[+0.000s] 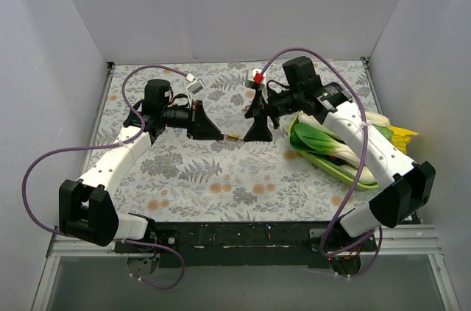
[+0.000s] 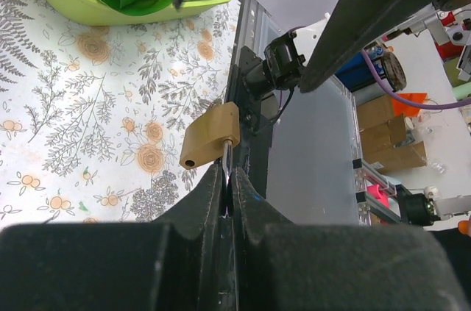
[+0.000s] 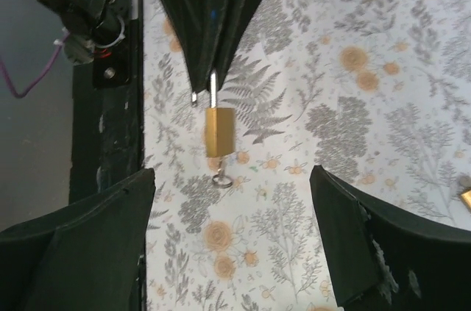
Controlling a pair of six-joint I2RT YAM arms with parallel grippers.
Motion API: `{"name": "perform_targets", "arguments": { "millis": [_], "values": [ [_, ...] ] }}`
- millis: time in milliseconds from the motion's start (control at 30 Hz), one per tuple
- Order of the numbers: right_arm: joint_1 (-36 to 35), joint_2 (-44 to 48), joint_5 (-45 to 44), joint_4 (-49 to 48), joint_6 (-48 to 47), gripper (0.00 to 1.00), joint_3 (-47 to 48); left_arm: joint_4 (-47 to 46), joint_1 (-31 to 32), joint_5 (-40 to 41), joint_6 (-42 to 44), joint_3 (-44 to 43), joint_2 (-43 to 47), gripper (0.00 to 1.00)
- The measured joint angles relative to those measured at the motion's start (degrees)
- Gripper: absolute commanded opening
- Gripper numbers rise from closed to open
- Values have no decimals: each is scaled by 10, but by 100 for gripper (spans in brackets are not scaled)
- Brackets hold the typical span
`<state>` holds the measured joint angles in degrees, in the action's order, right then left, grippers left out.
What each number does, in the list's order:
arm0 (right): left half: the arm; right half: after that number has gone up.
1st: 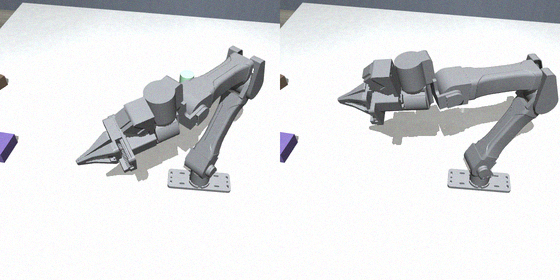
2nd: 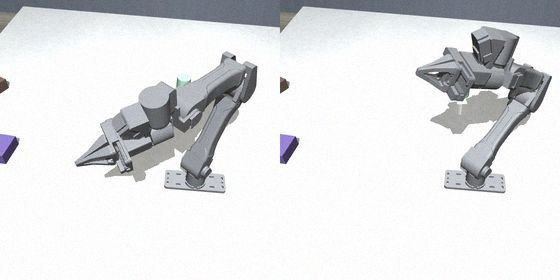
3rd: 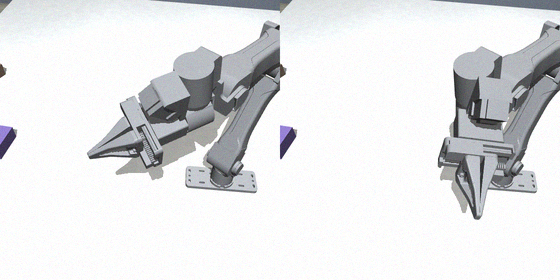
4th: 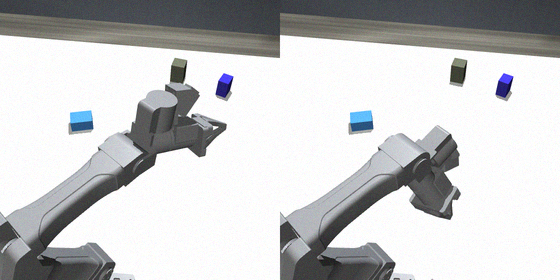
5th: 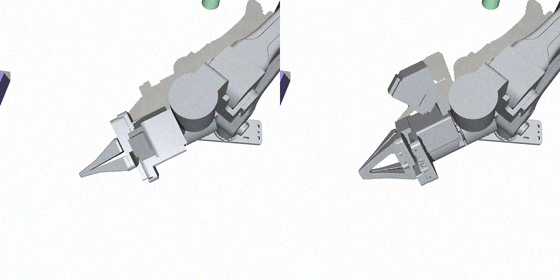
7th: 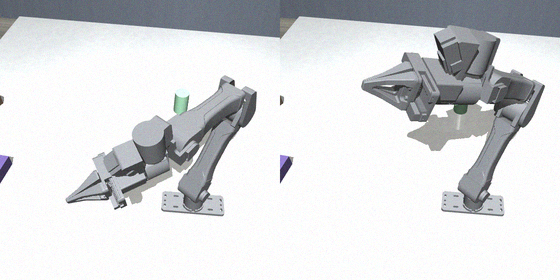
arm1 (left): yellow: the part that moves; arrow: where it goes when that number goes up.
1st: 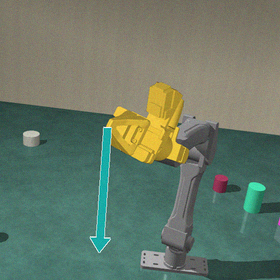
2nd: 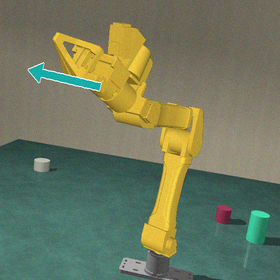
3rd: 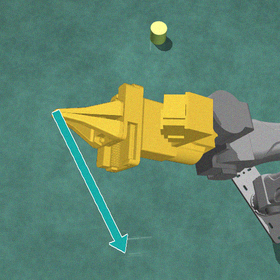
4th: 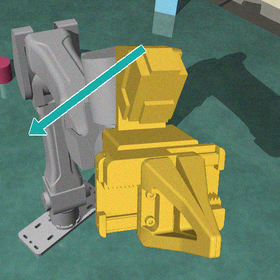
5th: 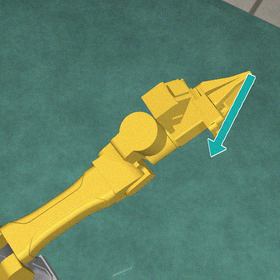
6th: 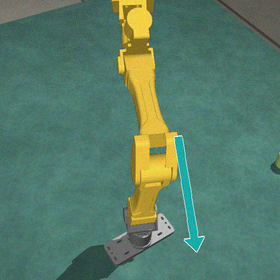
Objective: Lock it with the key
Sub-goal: Lock the lock.
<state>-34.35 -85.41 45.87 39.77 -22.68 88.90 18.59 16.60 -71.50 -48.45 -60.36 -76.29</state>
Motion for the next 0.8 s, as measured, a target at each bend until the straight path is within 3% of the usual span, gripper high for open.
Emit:
{"name": "perform_targets", "arguments": {
  "millis": [167,500,700,800],
  "values": [
    [-3,18,47,-7,-6,93,-49,-16,0,-7,-6,0,1,0],
    [-31,17,52,-38,-3,66,-58,-45,0,-12,-33,-4,3,0],
    [-63,21,18,-80,5,65,-99,-54,0,-18,-45,-4,4,0],
    [-69,21,6,-88,9,56,-100,-54,0,-22,-49,-4,4,0]
  ]
}}
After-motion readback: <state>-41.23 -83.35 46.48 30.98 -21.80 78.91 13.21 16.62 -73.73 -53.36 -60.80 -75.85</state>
